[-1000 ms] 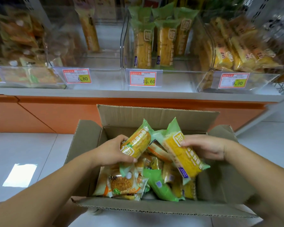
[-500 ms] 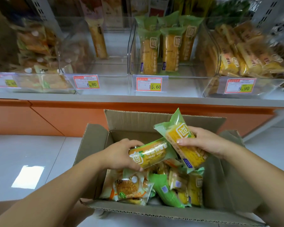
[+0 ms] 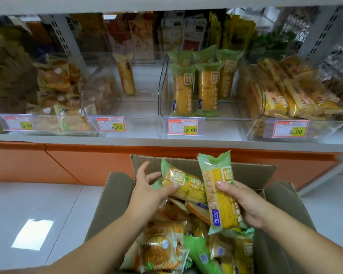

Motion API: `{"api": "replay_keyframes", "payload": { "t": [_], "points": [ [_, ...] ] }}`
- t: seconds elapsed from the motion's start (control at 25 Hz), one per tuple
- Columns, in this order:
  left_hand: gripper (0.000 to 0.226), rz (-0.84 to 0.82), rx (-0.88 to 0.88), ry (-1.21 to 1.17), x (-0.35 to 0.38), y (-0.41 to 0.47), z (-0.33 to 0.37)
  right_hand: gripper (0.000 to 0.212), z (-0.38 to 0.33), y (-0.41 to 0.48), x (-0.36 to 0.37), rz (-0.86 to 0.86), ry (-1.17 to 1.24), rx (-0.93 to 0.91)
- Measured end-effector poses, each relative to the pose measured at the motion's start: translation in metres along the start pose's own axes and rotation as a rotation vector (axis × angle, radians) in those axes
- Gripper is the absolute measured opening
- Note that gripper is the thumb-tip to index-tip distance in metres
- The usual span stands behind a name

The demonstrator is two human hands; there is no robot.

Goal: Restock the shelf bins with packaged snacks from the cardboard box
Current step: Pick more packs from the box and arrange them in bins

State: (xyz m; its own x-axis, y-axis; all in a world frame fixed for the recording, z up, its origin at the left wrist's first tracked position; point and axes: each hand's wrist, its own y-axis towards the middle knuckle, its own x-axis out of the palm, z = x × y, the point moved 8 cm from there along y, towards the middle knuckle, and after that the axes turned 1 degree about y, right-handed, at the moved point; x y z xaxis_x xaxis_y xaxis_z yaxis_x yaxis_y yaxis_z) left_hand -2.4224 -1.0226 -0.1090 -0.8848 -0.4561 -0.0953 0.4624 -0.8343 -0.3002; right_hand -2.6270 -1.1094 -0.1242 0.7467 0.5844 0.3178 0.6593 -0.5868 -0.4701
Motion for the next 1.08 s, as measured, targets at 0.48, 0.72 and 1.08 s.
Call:
{"api": "replay_keyframes", "payload": {
  "t": [0.48,0.72,1.08],
  "points": [
    [0.054,0.107,-0.018,-0.194,0.001,-0.006,0.026,0.069,-0.039,-0.016,0.012,0.203,-0.421,-0.128],
    [0.052,0.014,0.269,0.086,-0.018,0.004,0.118,0.045,-0.151,-0.047,0.010,0.394,-0.375,-0.500],
    [0.048,-0.082,0.360,0.150,-0.018,0.045,0.178,0.063,-0.305,0.005,-0.037,0.824,-0.729,-0.563]
  ]
}}
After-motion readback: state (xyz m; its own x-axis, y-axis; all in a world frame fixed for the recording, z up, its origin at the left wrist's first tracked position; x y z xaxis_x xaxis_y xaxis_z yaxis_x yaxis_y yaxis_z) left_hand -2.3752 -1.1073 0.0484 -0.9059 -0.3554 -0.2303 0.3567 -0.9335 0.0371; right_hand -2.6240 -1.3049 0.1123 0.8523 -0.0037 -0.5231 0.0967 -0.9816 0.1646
